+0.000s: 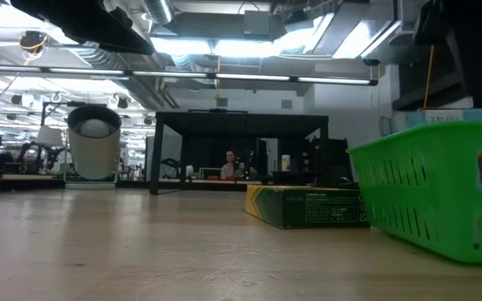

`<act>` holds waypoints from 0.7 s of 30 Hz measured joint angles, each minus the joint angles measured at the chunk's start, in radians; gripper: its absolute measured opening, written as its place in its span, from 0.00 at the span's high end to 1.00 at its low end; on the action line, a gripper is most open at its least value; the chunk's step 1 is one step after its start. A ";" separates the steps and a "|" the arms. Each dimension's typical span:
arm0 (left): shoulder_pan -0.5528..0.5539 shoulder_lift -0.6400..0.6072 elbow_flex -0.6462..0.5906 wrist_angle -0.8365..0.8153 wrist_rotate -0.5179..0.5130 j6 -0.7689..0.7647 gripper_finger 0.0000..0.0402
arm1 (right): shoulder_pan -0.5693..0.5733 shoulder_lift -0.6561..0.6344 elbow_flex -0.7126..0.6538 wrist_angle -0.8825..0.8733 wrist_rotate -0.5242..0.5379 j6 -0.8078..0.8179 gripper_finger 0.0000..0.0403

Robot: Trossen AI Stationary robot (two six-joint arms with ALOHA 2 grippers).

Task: Pick & Place Office Desk Supplies
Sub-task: Put the yellow green crayon box into the green bin

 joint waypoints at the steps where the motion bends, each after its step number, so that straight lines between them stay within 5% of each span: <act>1: 0.000 0.000 0.000 0.000 0.000 0.000 0.61 | 0.000 -0.007 0.000 0.001 0.007 0.000 0.43; 6: 0.000 0.006 0.000 -0.002 0.103 -0.017 0.61 | 0.001 -0.038 0.000 0.015 0.065 -0.009 0.43; 10: -0.002 0.077 0.001 0.018 0.219 -0.038 0.62 | 0.012 -0.067 0.000 0.146 0.245 -0.107 0.43; 16: -0.002 0.309 0.001 0.205 0.127 0.007 0.64 | 0.055 -0.076 0.000 0.495 0.867 -0.355 0.43; 19: -0.002 0.414 0.001 0.368 0.162 0.023 0.64 | 0.083 -0.068 0.001 0.614 1.220 -0.433 0.43; 21: -0.003 0.474 0.001 0.481 0.198 0.016 0.64 | 0.094 -0.067 0.001 0.616 1.359 -0.450 0.43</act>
